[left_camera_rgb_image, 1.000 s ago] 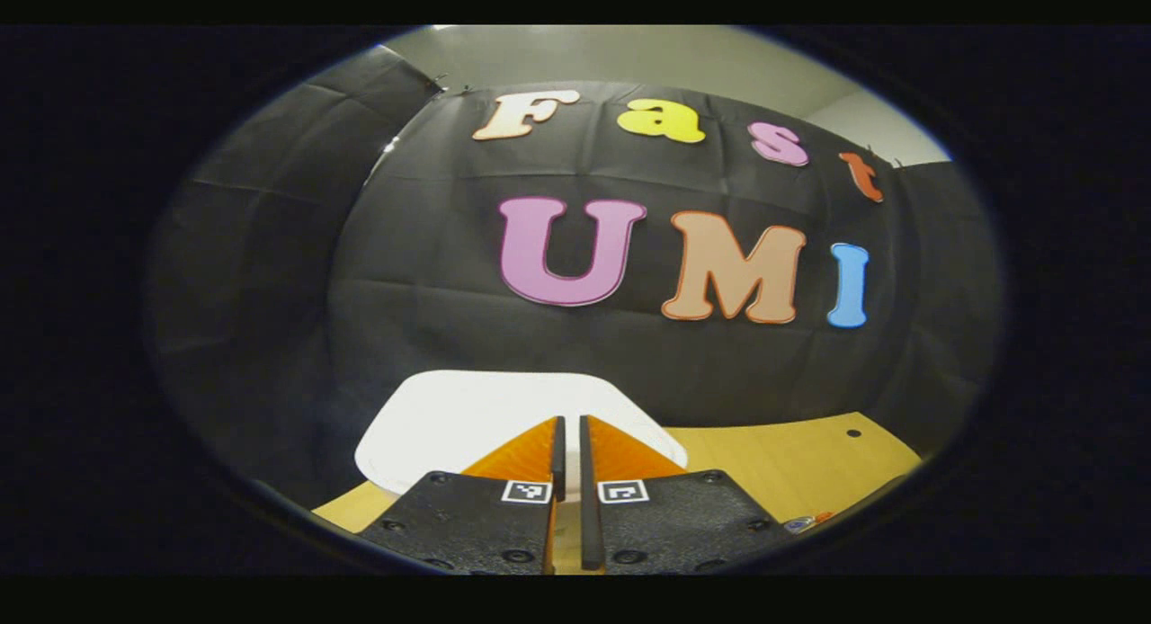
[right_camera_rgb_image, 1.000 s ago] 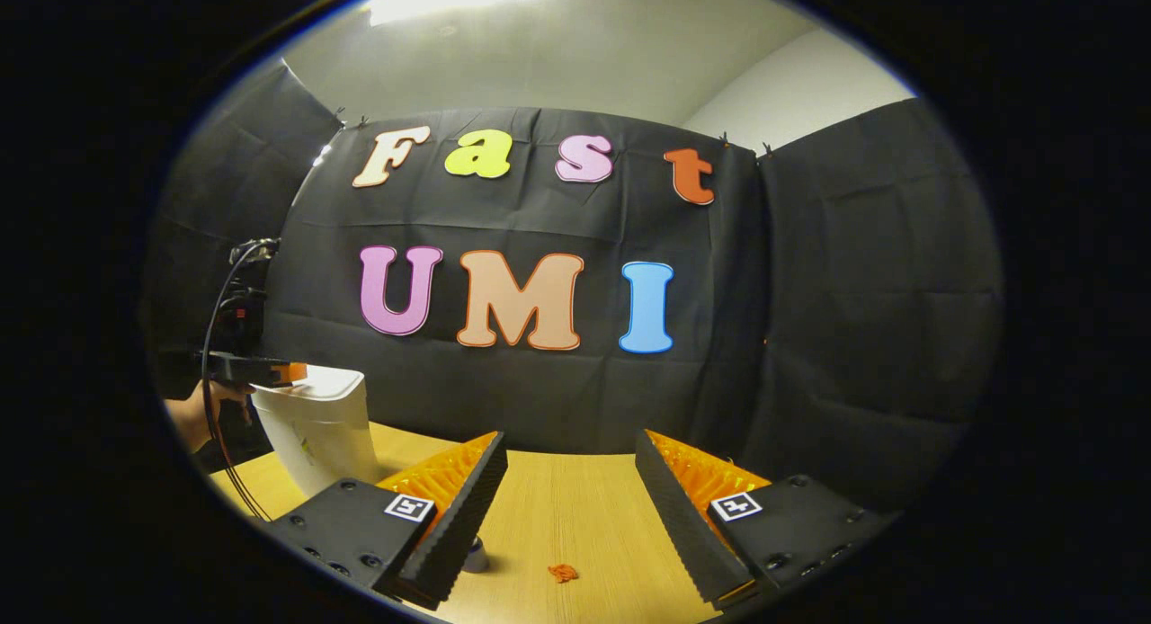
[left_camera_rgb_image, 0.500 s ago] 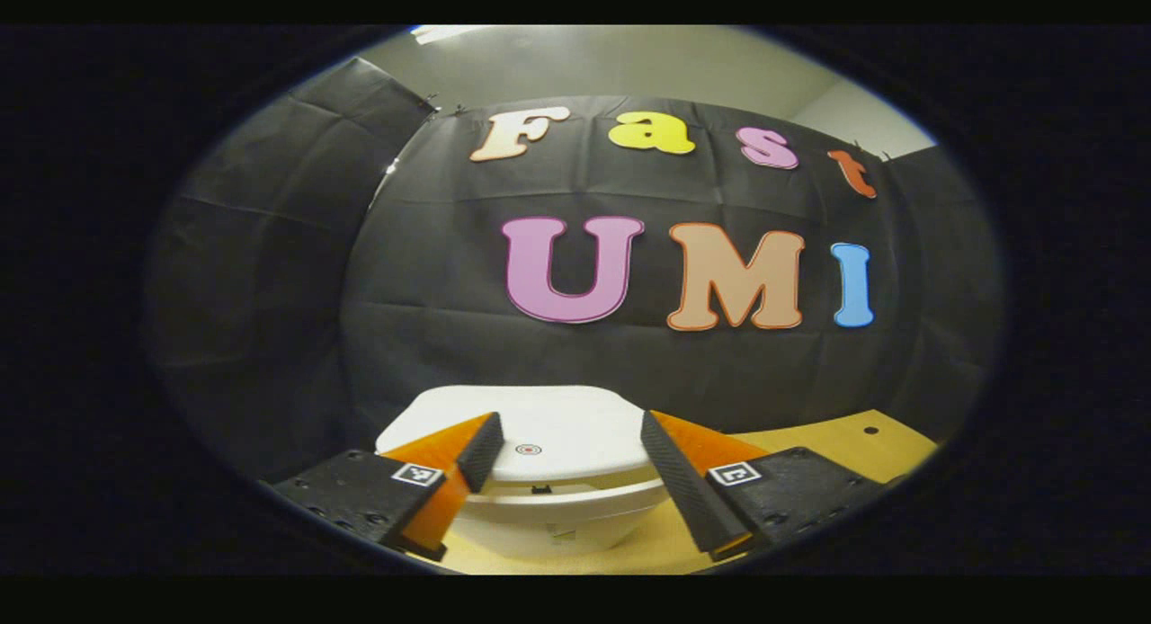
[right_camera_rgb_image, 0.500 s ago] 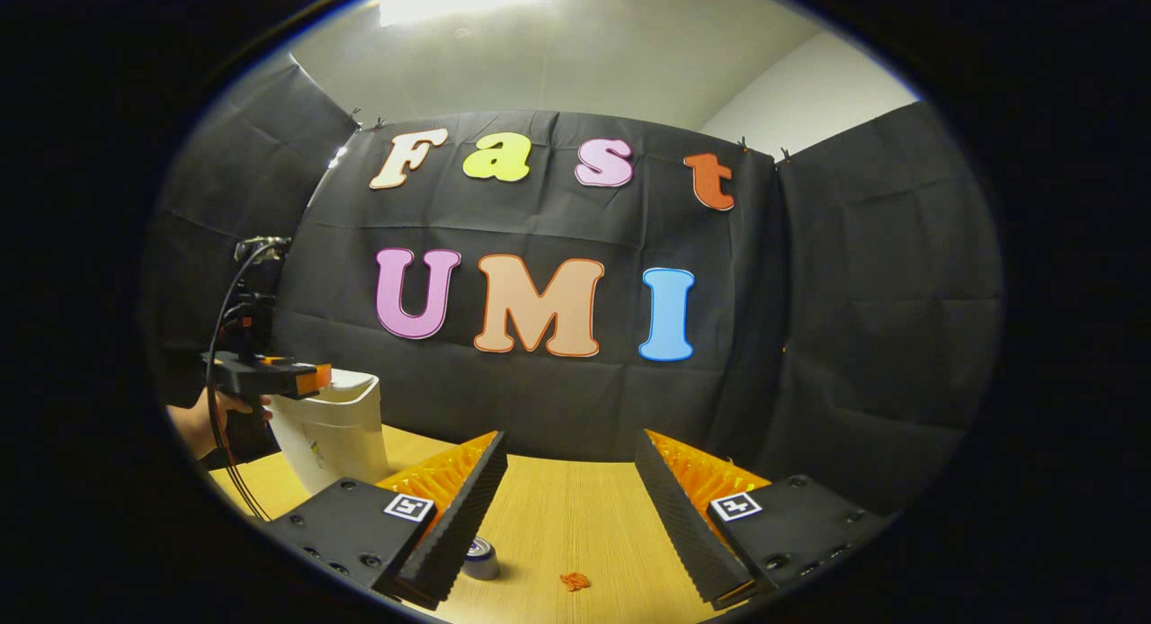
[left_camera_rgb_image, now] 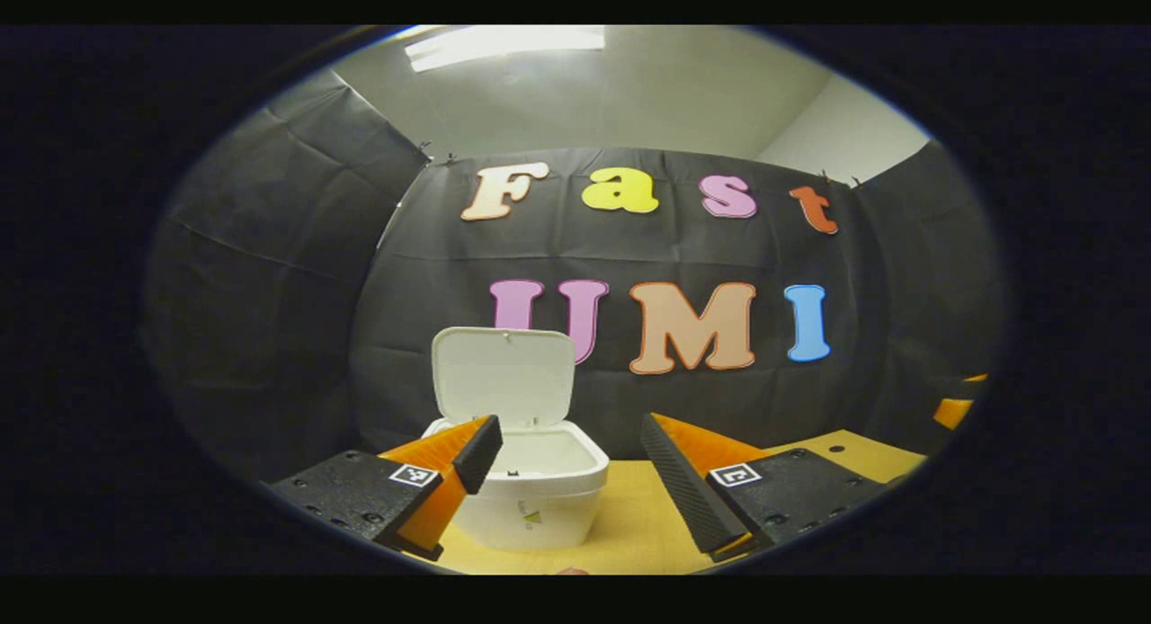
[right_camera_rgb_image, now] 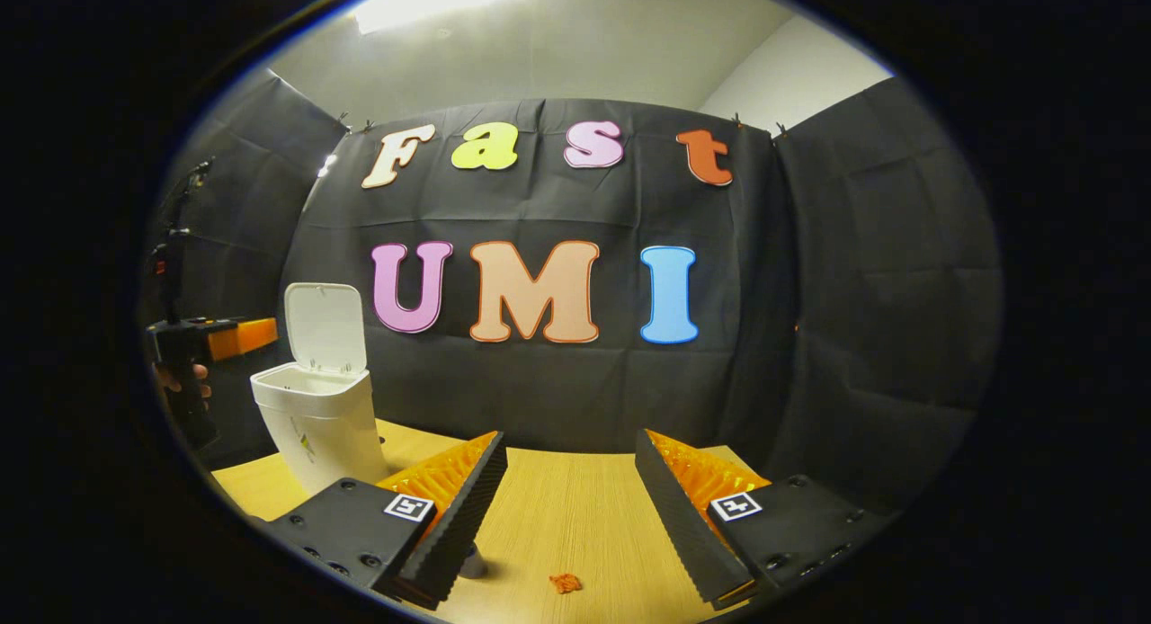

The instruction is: Press the lid of the desktop garbage bin to open it, pick up the crumpled paper on the desktop and throw it into the bin, then pick up the pop can on the desktop and drop it into the bin, and finally close the garbage bin lid.

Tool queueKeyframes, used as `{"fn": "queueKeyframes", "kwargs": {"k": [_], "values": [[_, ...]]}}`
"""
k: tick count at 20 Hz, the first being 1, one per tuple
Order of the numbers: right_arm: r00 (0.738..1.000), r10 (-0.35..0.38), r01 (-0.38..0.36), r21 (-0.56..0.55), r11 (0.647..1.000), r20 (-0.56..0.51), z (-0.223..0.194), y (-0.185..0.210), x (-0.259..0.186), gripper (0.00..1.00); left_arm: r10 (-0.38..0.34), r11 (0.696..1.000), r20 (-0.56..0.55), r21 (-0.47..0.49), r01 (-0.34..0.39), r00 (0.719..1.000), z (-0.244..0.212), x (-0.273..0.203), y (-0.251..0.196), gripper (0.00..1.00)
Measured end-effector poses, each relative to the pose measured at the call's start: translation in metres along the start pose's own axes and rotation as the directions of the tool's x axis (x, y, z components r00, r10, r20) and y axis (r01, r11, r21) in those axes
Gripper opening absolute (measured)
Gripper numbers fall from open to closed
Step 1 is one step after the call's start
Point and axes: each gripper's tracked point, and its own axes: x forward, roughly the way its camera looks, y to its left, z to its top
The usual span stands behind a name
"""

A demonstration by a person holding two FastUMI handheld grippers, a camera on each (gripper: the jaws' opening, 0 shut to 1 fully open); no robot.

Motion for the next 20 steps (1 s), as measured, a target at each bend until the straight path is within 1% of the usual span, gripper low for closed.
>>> {"fn": "queueKeyframes", "kwargs": {"k": [6, 11, 13, 15, 17, 19, 20], "values": [[0.994, 0.065, -0.066, -0.006, 0.998, -0.086, -0.049, -0.007, 0.023, 0.96, -0.002, 1.000, -0.051, -0.030, 0.001, 0.999, -0.016, -0.052, -0.039, 0.93], [0.979, 0.105, -0.109, -0.013, 0.994, -0.174, -0.100, -0.009, 0.039, 0.96, 0.032, 0.999, -0.106, -0.016, -0.034, 0.994, -0.040, -0.087, -0.059, 0.93], [0.968, 0.114, -0.120, -0.011, 0.993, -0.221, -0.124, -0.010, 0.046, 0.96, 0.040, 0.999, -0.129, -0.020, -0.043, 0.991, -0.044, -0.098, -0.066, 0.92], [0.955, 0.122, -0.132, -0.016, 0.991, -0.270, -0.149, -0.009, 0.051, 0.96, 0.045, 0.999, -0.133, -0.019, -0.048, 0.990, -0.042, -0.108, -0.073, 0.93], [0.934, 0.130, -0.148, -0.030, 0.989, -0.332, -0.180, -0.008, 0.053, 0.96, 0.052, 0.999, -0.136, -0.010, -0.054, 0.989, -0.041, -0.115, -0.076, 0.92], [0.903, 0.139, -0.163, -0.024, 0.986, -0.407, -0.213, -0.006, 0.057, 0.96, 0.056, 0.998, -0.145, -0.004, -0.057, 0.988, -0.043, -0.121, -0.081, 0.93], [0.882, 0.146, -0.172, -0.018, 0.985, -0.449, -0.227, -0.003, 0.058, 0.96, 0.059, 0.998, -0.148, 0.000, -0.059, 0.987, -0.042, -0.123, -0.082, 0.93]]}}
